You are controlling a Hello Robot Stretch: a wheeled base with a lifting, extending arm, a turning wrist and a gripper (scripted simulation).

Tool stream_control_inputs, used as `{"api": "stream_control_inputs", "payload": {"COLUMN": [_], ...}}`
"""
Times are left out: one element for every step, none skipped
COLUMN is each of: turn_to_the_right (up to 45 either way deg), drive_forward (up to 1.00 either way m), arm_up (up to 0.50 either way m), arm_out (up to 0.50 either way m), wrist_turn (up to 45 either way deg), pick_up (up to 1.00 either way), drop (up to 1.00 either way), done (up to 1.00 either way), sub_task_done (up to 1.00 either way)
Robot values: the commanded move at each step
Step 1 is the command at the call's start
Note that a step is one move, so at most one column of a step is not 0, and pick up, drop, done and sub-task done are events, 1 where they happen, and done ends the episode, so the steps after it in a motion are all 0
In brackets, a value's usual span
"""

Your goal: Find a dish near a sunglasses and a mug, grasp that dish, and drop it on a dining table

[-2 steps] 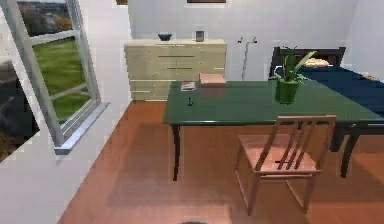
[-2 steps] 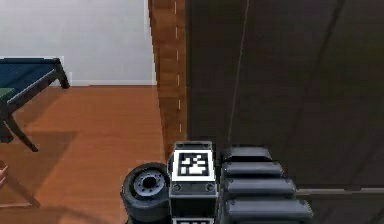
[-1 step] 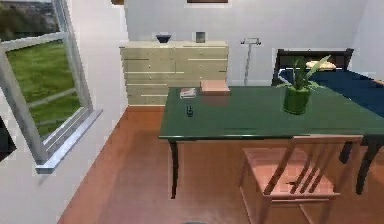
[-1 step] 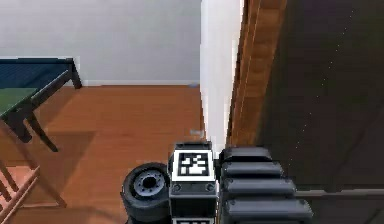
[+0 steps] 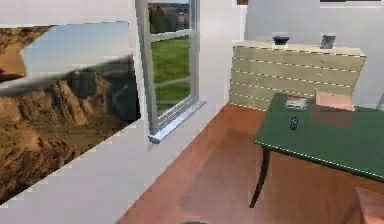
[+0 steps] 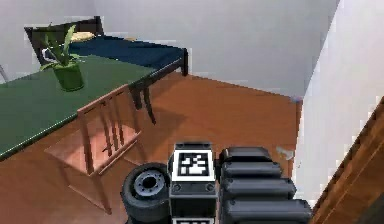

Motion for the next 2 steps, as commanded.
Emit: {"api": "stream_control_inputs", "payload": {"turn_to_the_right": [0.0, 0.0], "drive_forward": [1.00, 0.20], "arm_up": [0.00, 0.00], "arm_out": [0.00, 0.00], "wrist_turn": [0.0, 0.0], "pick_up": [0.00, 0.00], "drop": [0.00, 0.00], "done": [0.00, 0.00], "sub_task_done": [0.00, 0.00]}}
